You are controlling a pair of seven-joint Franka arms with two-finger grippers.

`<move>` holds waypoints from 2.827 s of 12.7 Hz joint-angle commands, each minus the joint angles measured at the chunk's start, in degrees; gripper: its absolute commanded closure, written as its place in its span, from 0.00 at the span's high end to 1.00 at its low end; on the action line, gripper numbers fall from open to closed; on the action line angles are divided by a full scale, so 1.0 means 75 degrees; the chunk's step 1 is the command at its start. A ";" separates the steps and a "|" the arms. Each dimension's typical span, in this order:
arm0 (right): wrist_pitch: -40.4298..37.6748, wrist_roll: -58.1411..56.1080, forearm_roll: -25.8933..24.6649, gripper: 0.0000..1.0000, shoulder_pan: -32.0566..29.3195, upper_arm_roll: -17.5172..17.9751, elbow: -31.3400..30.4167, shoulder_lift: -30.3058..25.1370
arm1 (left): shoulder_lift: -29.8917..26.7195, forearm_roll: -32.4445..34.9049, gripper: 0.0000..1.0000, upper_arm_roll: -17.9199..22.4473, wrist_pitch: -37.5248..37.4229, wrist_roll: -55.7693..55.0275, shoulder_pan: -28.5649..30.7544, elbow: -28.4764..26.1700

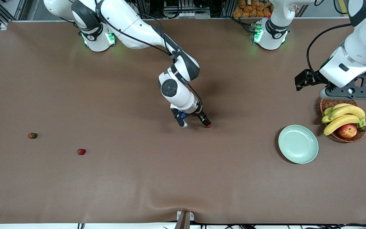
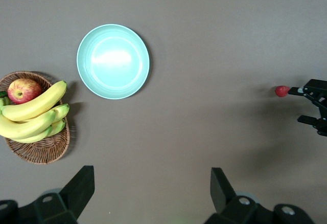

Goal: Collect all strawberries into plate
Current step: 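Carry the strawberry to mid-table with the right gripper and release it, then grasp the strawberry with the left gripper while the right gripper withdraws, then carry the strawberry to the plate while the right gripper grasps another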

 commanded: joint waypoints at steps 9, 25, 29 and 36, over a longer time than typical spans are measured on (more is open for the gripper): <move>-0.5858 -0.0969 -0.0176 1.00 -0.0067 -0.2410 0.1744 -0.1518 | 0.2906 -0.0394 1.00 -0.0146 0.1574 -0.1786 -0.1142 0.0623; -0.8813 -0.9937 -0.1606 1.00 -0.4025 -0.2540 0.1555 -0.3138 | 0.5463 -0.0478 1.00 -0.0005 0.5174 -0.7720 -0.3348 0.0248; -0.8006 -1.1926 -0.3068 1.00 -0.4612 -0.2540 0.1405 -0.3056 | 0.5604 -0.0408 1.00 -0.0005 0.5211 -0.7813 -0.3383 0.0073; -0.5651 -1.5179 -0.2989 1.00 -0.6102 -0.2528 0.0770 -0.1839 | 0.5463 -0.0291 0.62 -0.0005 0.4930 -0.7743 -0.3395 -0.0128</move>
